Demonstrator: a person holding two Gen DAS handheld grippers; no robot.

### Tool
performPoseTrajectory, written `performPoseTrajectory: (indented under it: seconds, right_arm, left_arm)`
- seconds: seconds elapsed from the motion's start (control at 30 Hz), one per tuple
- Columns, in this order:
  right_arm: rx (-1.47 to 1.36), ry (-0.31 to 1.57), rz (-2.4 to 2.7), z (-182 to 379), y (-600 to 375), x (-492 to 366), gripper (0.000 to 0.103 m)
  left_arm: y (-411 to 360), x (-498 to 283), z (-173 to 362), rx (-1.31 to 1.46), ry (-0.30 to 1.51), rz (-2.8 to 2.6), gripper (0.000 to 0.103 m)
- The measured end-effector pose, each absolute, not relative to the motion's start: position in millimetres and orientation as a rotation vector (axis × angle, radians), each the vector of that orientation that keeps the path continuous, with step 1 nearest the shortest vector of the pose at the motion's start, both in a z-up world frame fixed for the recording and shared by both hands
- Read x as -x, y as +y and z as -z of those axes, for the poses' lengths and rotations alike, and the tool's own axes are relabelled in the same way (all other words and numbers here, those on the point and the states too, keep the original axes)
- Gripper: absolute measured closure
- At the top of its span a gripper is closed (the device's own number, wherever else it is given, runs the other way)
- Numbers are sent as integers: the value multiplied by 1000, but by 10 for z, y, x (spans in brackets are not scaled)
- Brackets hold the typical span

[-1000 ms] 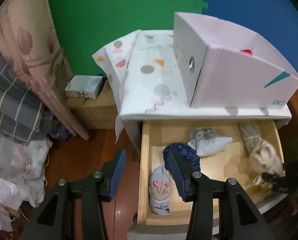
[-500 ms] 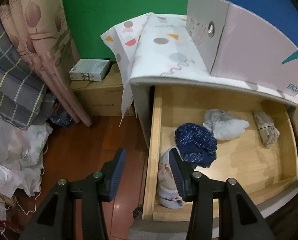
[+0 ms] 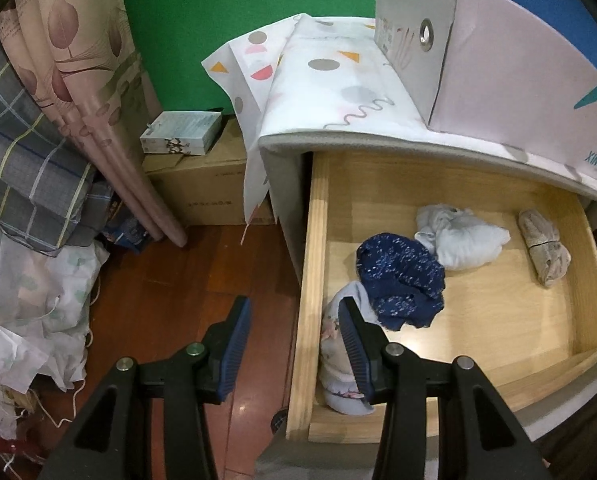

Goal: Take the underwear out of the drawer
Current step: 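Lower the beige bra into the white box and open the right tool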

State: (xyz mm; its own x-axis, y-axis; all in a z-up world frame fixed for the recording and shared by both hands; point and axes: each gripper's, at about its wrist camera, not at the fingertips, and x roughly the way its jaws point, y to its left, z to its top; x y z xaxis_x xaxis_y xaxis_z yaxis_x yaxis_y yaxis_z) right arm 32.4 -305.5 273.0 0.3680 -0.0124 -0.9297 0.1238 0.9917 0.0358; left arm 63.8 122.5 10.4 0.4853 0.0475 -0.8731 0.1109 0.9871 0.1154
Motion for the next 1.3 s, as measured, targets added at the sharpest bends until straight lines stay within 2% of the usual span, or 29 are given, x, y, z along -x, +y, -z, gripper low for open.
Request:
performPoseTrajectory:
  seconds: [0.33, 0.6, 0.7, 0.83, 0.87, 1.0, 1.1, 1.3]
  right_arm:
    - [-54, 1197, 165, -2635, -3049, -1132, 41]
    - [-39, 1273, 179, -2218, -2971, -1529, 40]
    - [-58, 1312, 181, -2039, -2972, -1580, 38]
    - [-97, 1325, 181, -1899, -3014, -1558, 30]
    - [-99, 1322, 186, -1904, -3036, -1554, 27]
    - [-112, 1296, 172, -2040, -3079, -1500, 27]
    - [-132, 1258, 168, -2246, -3124, -1422, 21]
    - [-111, 1197, 94, -2607, -3091, -993, 21]
  left_arm:
    - [1255, -667, -13, -145, 1103, 44, 57]
    - [1354, -689, 23, -92, 1124, 31, 57]
    - [1341, -687, 25, -101, 1125, 35, 57]
    - [1305, -689, 36, -117, 1130, 48, 57]
    - [1291, -687, 44, -125, 1133, 50, 57]
    - [1243, -679, 46, -142, 1129, 61, 57]
    - [1222, -677, 51, -145, 1132, 68, 57]
    - [1229, -686, 74, -127, 1139, 74, 57]
